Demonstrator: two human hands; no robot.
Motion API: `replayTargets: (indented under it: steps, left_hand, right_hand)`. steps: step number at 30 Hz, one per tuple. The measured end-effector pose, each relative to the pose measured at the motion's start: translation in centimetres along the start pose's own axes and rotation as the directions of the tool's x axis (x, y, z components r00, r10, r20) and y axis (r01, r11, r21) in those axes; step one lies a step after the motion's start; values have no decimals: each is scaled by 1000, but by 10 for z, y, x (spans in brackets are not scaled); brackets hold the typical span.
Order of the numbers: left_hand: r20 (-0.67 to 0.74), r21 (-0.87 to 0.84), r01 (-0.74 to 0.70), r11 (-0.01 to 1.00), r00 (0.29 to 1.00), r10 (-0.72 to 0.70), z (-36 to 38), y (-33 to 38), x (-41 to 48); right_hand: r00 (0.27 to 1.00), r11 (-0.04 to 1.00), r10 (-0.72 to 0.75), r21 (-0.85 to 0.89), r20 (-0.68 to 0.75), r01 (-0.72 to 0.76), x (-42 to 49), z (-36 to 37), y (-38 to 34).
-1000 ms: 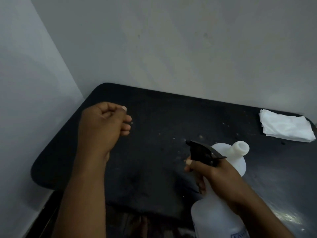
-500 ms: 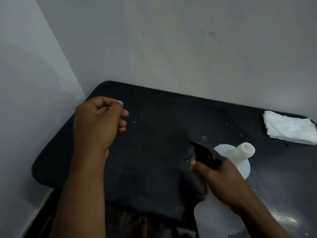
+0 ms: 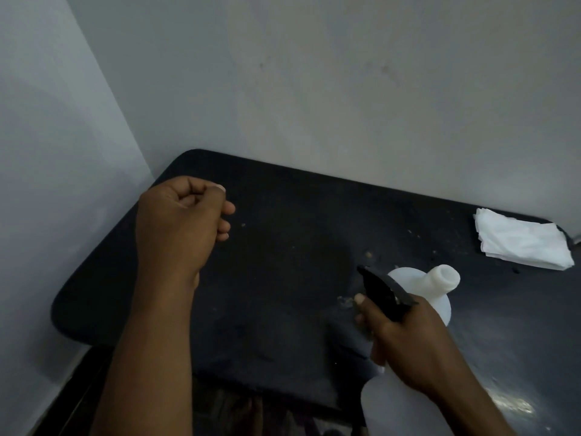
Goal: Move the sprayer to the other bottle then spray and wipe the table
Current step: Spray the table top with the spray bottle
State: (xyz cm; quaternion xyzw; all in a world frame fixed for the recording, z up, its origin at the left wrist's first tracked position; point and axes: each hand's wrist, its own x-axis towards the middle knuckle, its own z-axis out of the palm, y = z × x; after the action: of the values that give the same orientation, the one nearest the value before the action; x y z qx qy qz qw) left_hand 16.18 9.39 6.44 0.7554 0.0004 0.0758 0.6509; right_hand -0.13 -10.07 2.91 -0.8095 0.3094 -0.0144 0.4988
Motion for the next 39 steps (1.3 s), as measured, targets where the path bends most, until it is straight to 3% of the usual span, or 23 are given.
replayTargets:
  steps: [5, 8, 10, 12, 14, 15, 17, 21, 26, 31, 34, 39]
  left_hand:
    - [27, 19, 2, 1000, 1000, -3, 3, -6, 3]
    - [237, 191, 85, 978, 963, -130, 7, -14, 0]
    - [505, 375, 84, 923, 817, -279, 19, -21, -10]
    - [694, 502, 4, 865, 594, -406, 37, -26, -26]
    - [757, 566, -65, 822, 435, -488, 57, -27, -40]
    - [763, 581, -92, 809, 407, -502, 64, -27, -45]
    - [749, 594, -113, 797, 439, -496, 71, -27, -45]
    - [658, 649, -135, 749, 593, -463, 60, -27, -30]
    - [645, 625, -112, 773, 633, -429, 42, -24, -19]
    - [611, 583, -111, 805, 713, -344, 26, -20, -11]
    - [572, 557, -80, 826, 758, -313, 20, -20, -7]
    - [552, 542, -49, 839, 774, -311, 16, -20, -5]
  right_hand:
    - [997, 996, -75, 48, 21, 74, -21, -9, -5]
    - [990, 987, -124, 100, -66, 130, -31, -19, -7]
    - [979, 974, -163, 139, -123, 180, -35, -30, -13]
    - [965, 960, -224, 138, -139, 243, -37, -40, -20]
    - [950, 950, -286, 96, -123, 298, -35, -48, -24]
    - [945, 944, -309, 84, -108, 318, -33, -50, -25]
    - [935, 930, -345, 103, -78, 351, -27, -48, -20]
    - [908, 901, -407, 123, -99, 417, -12, -36, -7]
    - [842, 835, -499, 146, -203, 530, 4, -34, -5]
    - [812, 826, -507, 105, -289, 553, 24, -33, 2]
    - [813, 834, -502, 85, -296, 545, 35, -36, 7]
    - [840, 860, -498, -2, -216, 510, 46, -48, 8]
